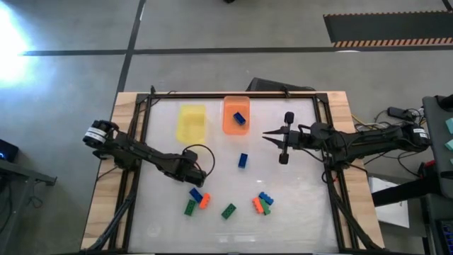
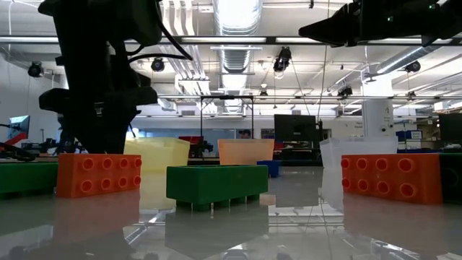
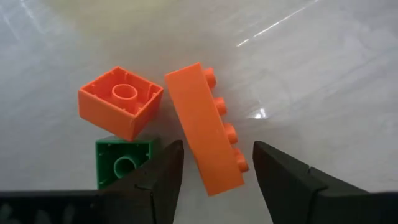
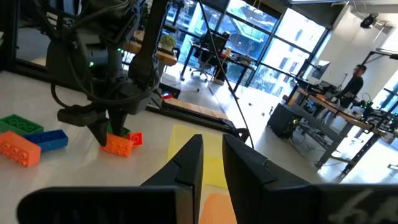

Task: Sort & place blocks by color
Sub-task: Put the orange game piece into the yellow bin

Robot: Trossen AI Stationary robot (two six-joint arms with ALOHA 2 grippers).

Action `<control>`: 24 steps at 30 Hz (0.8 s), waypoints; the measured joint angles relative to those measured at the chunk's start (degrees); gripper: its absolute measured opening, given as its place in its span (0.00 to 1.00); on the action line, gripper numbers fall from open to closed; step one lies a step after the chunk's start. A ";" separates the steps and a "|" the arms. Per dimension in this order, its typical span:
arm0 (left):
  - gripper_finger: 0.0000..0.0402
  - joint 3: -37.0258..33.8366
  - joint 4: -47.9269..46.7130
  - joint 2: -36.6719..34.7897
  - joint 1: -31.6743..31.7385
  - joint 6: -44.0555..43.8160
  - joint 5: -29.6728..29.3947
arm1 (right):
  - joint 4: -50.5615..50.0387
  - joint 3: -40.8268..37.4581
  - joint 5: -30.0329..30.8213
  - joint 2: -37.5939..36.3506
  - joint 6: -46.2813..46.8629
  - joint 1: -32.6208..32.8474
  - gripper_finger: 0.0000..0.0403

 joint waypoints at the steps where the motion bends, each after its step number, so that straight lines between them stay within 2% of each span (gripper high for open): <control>1: 0.44 0.00 0.02 0.00 0.00 0.02 0.00 | -0.01 0.00 0.01 0.00 -0.01 0.00 0.13; 6: 0.38 -0.27 0.50 0.07 0.00 0.02 0.00 | -0.01 0.00 -0.01 0.00 -0.11 0.00 0.13; 16: 0.17 -0.26 0.83 -0.02 0.00 0.12 -1.00 | -0.10 0.00 -0.01 0.00 -0.46 0.00 0.13; 24: 0.15 1.25 0.33 -0.89 0.00 2.02 -1.09 | -0.23 -0.02 -0.04 0.00 -0.46 0.00 0.13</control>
